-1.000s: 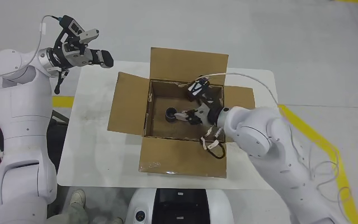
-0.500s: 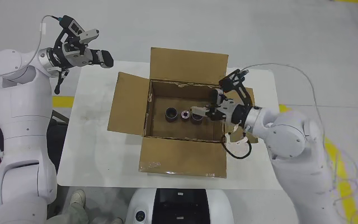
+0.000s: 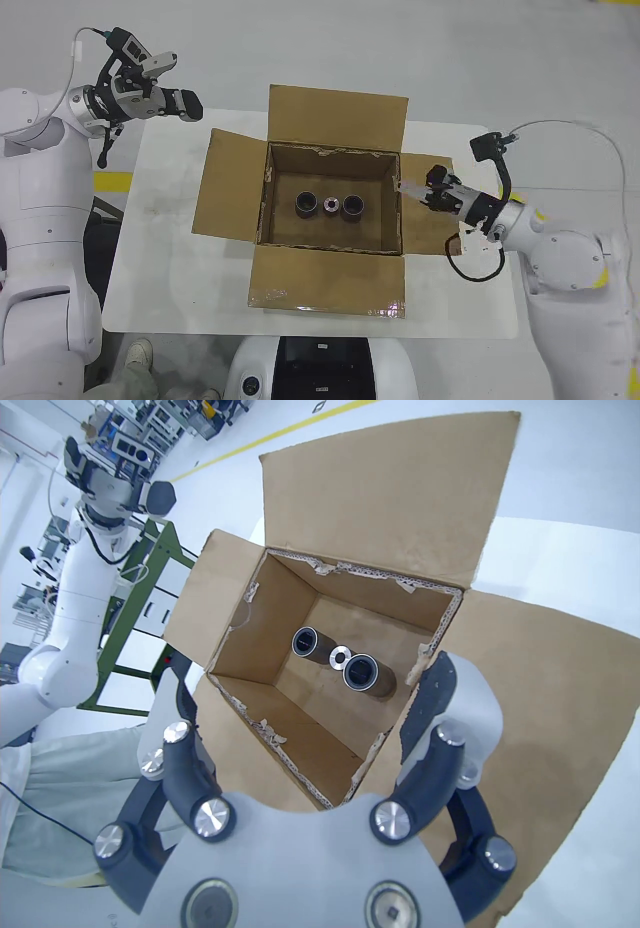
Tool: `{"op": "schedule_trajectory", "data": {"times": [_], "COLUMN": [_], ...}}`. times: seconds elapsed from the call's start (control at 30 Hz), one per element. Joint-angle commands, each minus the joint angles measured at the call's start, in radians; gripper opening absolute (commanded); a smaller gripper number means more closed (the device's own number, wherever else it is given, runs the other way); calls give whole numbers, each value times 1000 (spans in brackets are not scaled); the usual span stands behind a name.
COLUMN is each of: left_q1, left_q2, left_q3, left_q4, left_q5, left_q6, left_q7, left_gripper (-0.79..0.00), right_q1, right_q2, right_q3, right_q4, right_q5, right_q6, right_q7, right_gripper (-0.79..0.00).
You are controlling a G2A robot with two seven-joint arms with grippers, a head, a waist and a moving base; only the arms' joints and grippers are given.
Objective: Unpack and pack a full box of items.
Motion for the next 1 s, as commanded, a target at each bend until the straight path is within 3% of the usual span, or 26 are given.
{"op": "schedule_trajectory", "data": {"times": [0.0, 0.27, 0.4, 0.97], "left_q1": [0, 0, 0, 0], "left_q2": [0, 0, 0, 0], "left_q3": [0, 0, 0, 0], "left_q4": [0, 0, 0, 0], "left_q5": [0, 0, 0, 0], "left_q6": [0, 0, 0, 0], "left_q7": [0, 0, 0, 0], "left_gripper": [0, 0, 0, 0], "right_q1": [-16, -48, -56, -56], "right_q2": [2, 20, 27, 27], "right_q3": [27, 119, 117, 117], "right_q4": [3, 32, 33, 33], "right_q5": [42, 80, 74, 74], "right_q6": [3, -17, -15, -15], "right_q7": [-15, 25, 73, 73], "right_gripper": [0, 0, 0, 0]}}
